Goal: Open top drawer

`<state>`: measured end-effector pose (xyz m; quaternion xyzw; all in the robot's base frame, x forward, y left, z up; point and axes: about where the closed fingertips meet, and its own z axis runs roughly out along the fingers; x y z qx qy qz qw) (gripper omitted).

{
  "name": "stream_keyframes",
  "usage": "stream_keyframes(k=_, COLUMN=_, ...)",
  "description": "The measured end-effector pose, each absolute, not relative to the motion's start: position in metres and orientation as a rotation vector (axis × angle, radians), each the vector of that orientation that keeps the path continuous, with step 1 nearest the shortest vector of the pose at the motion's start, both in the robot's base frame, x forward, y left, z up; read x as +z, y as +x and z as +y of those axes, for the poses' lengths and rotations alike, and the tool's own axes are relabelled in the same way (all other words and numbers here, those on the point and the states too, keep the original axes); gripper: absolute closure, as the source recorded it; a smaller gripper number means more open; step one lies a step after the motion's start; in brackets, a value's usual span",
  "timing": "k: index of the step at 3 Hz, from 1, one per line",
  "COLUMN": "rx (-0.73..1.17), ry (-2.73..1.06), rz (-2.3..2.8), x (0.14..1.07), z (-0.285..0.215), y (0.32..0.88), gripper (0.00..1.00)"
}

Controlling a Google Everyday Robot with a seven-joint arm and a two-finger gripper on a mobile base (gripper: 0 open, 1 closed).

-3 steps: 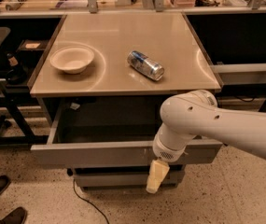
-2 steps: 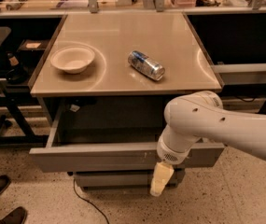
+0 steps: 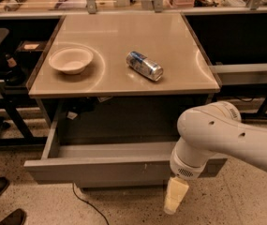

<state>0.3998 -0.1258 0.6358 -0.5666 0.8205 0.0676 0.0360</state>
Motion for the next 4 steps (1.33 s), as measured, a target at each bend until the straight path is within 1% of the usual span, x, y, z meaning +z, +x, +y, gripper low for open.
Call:
stream_keyframes(k=1, rx=0.195, ry=-1.720, rz=2.584, x=0.640, z=-0.155, y=0.365, gripper=0.00)
stream_keyframes(k=2, rx=0.195, ry=-1.720, rz=2.584, x=0.640, z=-0.154, y=0.366, gripper=0.00)
stream_keyframes(k=4, rx=0.164, ry=-1.680, rz=2.654, x=0.649, z=-0.186, y=0.336, gripper=0.00)
